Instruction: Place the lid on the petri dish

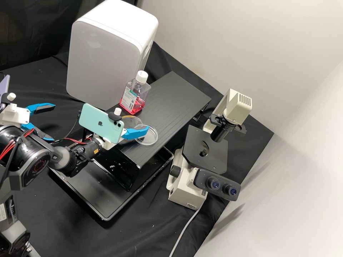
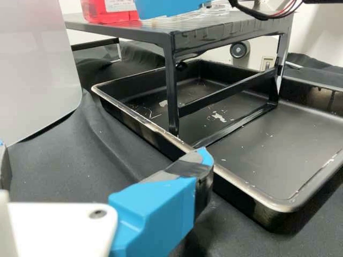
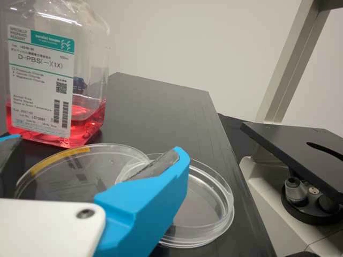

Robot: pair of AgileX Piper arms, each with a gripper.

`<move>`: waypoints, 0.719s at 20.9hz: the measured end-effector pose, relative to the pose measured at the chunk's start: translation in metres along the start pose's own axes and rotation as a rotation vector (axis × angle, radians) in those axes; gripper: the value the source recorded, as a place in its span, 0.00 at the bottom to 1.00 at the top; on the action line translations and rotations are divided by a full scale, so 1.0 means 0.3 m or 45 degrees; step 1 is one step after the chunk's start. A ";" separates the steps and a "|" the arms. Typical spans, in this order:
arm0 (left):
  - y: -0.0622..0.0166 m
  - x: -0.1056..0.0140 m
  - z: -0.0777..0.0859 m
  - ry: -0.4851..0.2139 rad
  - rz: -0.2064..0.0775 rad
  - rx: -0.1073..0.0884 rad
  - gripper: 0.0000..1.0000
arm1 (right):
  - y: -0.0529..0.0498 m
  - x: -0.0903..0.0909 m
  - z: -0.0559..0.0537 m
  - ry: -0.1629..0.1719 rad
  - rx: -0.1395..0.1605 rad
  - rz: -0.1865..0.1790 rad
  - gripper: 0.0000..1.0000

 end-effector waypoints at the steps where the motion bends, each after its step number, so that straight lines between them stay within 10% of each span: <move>1: -0.003 0.001 -0.001 0.001 -0.005 0.001 1.00 | 0.000 0.000 0.000 0.000 0.000 0.000 0.00; 15: -0.005 0.003 0.010 -0.015 -0.007 0.000 1.00 | 0.003 0.000 0.001 0.001 0.002 0.011 0.00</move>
